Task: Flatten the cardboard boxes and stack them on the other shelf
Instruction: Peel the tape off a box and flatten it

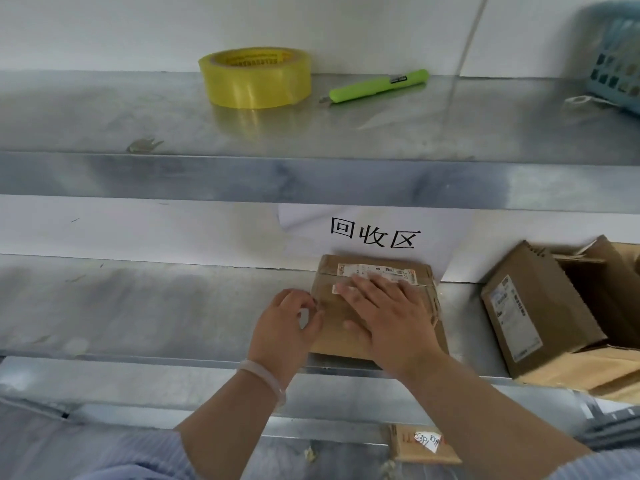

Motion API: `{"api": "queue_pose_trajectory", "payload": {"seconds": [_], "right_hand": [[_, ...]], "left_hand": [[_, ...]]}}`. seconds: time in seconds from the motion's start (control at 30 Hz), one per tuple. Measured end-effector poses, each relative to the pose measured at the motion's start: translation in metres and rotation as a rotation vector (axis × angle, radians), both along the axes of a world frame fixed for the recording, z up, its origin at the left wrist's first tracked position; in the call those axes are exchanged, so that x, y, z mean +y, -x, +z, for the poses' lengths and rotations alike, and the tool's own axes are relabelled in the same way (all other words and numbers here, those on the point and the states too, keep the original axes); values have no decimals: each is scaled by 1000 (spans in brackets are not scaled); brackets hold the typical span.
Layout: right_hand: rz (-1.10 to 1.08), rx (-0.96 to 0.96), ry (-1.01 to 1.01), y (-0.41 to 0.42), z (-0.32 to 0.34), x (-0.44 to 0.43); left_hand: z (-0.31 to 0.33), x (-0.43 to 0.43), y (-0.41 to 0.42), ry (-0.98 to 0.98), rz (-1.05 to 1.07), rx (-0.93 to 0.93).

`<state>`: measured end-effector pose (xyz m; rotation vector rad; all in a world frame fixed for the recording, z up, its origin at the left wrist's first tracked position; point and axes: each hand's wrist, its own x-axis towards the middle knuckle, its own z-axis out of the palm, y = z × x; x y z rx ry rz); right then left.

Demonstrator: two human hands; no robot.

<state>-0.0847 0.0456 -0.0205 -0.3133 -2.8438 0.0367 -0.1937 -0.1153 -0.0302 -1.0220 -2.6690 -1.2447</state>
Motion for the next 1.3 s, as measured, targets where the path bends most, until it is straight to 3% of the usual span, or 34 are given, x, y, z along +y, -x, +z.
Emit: {"api": "queue_pose_trajectory", "payload": {"seconds": [0.1, 0.3, 0.43, 0.57, 0.73, 0.97, 1.13, 1.3], "right_hand": [[-22, -22, -34, 1, -14, -7], [-44, 192, -13, 7, -25, -13], [-51, 200, -19, 7, -24, -13], [-60, 229, 5, 9, -23, -14], [-28, 261, 34, 8, -24, -13], [-33, 265, 97, 10, -20, -13], [-43, 298, 154, 15, -12, -15], [-123, 236, 322, 32, 3, -8]], "left_hand": [[-3, 0, 12, -6, -18, 3], [-9, -7, 25, -23, -125, 1], [-5, -14, 43, 18, -206, -49], [-4, -18, 56, -52, -203, -234], [3, -2, 61, -360, -7, -614], [18, -1, 74, -114, -242, -211], [19, -4, 73, -57, -308, -191], [22, 2, 73, -99, -318, -386]]}}
